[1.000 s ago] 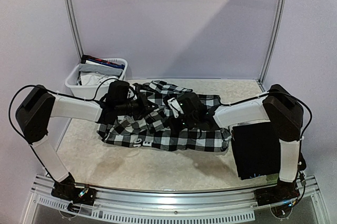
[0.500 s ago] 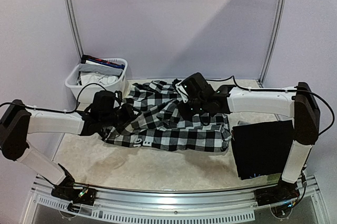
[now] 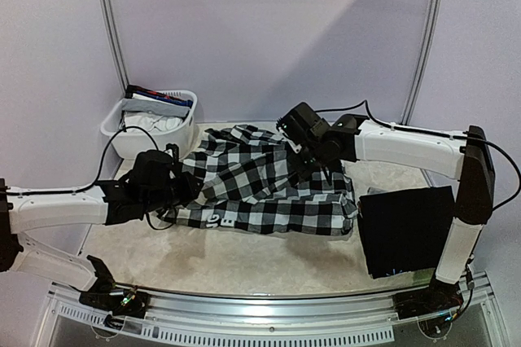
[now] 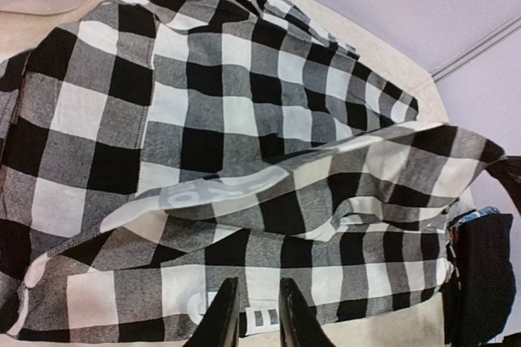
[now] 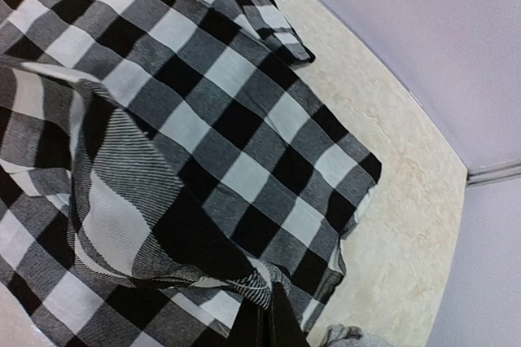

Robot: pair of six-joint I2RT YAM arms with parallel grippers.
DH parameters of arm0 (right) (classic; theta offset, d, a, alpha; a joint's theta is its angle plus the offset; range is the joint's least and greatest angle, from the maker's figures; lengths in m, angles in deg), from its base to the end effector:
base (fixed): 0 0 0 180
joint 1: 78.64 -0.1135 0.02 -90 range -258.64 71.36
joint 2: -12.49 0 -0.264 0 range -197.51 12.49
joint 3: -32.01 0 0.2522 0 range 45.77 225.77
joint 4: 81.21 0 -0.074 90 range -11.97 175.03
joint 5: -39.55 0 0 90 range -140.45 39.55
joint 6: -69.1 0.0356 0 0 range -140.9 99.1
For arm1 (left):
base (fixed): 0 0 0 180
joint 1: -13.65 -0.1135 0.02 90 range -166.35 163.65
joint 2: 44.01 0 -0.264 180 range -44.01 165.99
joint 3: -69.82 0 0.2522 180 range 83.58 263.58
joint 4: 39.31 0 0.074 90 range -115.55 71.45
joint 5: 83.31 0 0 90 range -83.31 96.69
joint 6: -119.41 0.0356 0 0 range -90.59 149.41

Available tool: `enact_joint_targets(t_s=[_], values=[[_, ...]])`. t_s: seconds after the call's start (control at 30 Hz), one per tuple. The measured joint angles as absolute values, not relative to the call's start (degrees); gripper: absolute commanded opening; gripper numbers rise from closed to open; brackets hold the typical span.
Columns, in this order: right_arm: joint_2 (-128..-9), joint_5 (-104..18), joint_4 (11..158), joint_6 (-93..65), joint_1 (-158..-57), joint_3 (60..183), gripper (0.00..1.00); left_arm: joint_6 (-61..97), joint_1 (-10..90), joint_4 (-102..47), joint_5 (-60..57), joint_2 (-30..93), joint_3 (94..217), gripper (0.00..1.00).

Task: Fold and stack the mixed laundry pile
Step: Adjust the 1/3-folded shirt at the center of the board.

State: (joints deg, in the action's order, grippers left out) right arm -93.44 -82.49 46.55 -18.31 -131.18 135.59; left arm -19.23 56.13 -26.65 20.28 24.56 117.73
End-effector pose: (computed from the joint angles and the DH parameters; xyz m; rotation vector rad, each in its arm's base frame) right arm 0.2612 0.3098 0.2721 -0.7926 2.2092 -0.2496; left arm 0.1902 -0.1629 0.2106 -0.2601 2.1956 -0.6656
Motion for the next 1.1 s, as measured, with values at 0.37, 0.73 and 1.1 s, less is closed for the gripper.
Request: enact_joint_targets(t_s=[0.37,0.73,1.1], values=[[-93.5,-94.9,39.4,-18.5,-132.4,135.4,0.00,-17.5,55.4,-30.0,22.5,35.4,116.7,0.14],[-93.9,-109.3,41.1,-21.5,-139.3,130.0,0.00,-17.9,53.1,-33.6,25.8,35.9,112.6,0.14],[-95.9,-116.3,80.1,-54.1,-139.4,131.4,0.00,-20.0,49.4,-38.5,27.2,35.9,106.1,0.14]])
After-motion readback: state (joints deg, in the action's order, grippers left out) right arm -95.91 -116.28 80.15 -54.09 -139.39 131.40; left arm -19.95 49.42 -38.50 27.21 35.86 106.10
